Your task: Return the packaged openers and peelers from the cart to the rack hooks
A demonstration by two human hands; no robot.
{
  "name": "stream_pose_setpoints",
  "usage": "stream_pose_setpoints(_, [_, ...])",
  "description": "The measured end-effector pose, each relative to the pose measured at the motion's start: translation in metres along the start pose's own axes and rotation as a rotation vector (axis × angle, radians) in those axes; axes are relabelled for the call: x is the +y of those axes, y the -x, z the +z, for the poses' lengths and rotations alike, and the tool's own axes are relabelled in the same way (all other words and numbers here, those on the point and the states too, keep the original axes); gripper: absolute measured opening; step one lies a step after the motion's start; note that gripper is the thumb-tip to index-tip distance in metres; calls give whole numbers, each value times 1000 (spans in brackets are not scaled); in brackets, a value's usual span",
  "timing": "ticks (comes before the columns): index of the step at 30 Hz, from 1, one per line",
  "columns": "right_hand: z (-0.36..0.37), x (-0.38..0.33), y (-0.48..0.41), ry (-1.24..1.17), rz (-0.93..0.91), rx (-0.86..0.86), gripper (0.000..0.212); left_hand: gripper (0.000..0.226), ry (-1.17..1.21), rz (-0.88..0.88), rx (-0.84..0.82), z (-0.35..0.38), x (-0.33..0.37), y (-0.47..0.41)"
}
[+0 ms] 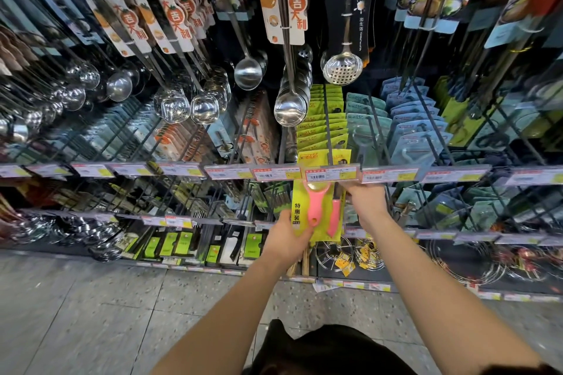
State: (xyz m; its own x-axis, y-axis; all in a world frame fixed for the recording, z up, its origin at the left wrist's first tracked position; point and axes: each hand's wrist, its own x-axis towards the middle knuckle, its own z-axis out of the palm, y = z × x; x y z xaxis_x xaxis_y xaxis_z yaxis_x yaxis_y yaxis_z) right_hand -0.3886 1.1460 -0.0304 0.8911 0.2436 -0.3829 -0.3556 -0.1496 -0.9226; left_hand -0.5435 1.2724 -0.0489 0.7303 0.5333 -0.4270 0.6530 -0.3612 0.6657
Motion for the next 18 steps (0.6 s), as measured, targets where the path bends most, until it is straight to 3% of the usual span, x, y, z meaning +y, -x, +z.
stream_pose_setpoints(2, [2,-3,-7,53,64,26,23,62,8,17,-34,0,-3,-2])
stream_pose_setpoints(5, [3,-12,-9,115,201,29,6,77,47,48,-60,-1,-5,0])
stream_pose_setpoints(7, [7,-16,-15,85,151,0,27,85,13,55,-44,-3,-7,-1])
stream_pose_setpoints(9, [13,-25,-14,56,52,-1,24,93,-119,43,-24,-6,-8,0])
stream_pose_setpoints(11, [17,-26,-13,60,88,10,15,92,-189,6,-40,-8,-9,3])
stream_pose_setpoints(15, [11,-6,-18,199,233,53,38,82,-196,4,-77,-9,-17,13])
stream_pose_setpoints(18, [11,13,-16,282,136,68,35,77,-220,35,-50,-14,-17,12])
